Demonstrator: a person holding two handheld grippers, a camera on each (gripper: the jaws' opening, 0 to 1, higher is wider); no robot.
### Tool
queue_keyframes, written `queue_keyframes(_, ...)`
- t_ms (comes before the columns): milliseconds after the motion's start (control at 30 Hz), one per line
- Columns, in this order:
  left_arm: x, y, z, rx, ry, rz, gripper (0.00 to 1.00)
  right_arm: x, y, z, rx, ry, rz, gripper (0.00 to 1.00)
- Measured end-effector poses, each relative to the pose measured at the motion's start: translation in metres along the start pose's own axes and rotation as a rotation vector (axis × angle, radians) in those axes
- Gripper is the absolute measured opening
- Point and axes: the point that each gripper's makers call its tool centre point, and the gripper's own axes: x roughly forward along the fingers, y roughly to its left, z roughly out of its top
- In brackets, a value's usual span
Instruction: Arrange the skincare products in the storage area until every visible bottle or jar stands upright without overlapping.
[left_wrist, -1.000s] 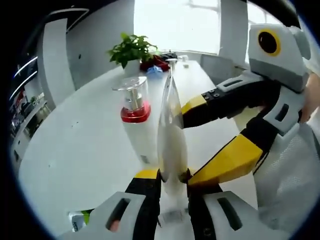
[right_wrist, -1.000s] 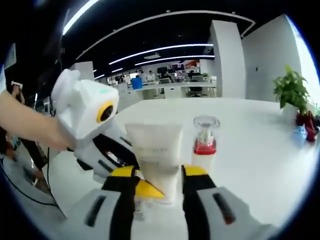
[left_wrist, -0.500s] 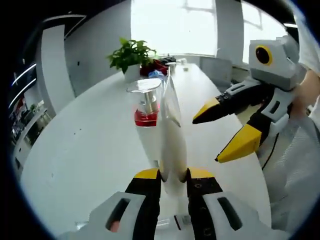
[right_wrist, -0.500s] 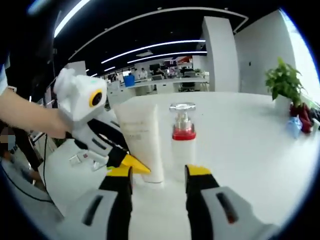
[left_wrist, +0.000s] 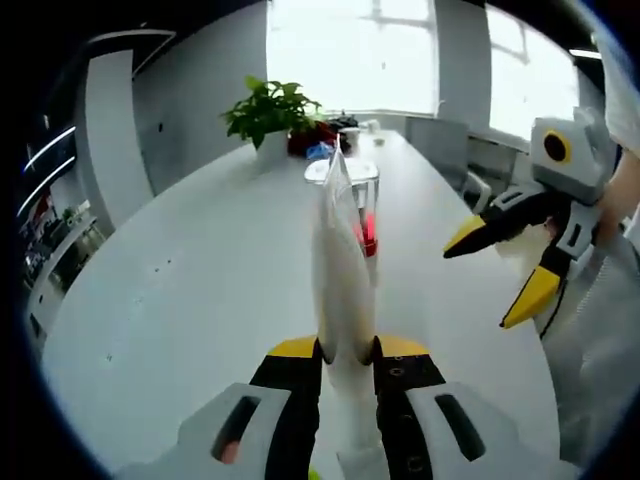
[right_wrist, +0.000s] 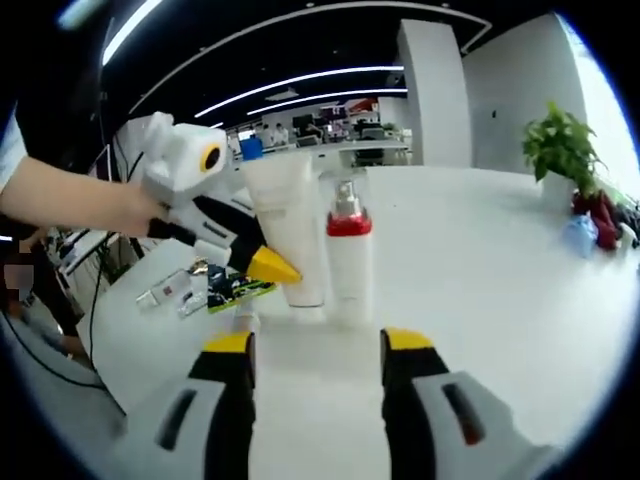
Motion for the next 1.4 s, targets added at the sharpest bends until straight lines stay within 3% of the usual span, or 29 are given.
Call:
queue_keyframes(467,0.001,0.000,0.001,-0.006,0.008,-0.003,0.18,-0.001,0.004,-0.004,0.022,0.011,0.006,0.51)
queue_keyframes(900,-0.010,-0.005,0.001,-0.043,0.022,0.013,0.39,-0.004,0.014,0.001,0.004,0.014,0.036,0.53)
queue_keyframes(1033,-0.018,-0.005,0.000,-0.080,0.030,0.035,0.50,-0.004,0.021,0.002,-0.009,0.023,0.063,0.58)
queue_keyframes(1400,-0.047,-0.015,-0.021,-0.199,0.046,0.083,0.60,-0.014,0.033,-0.002,-0.021,0.065,0.129,0.64)
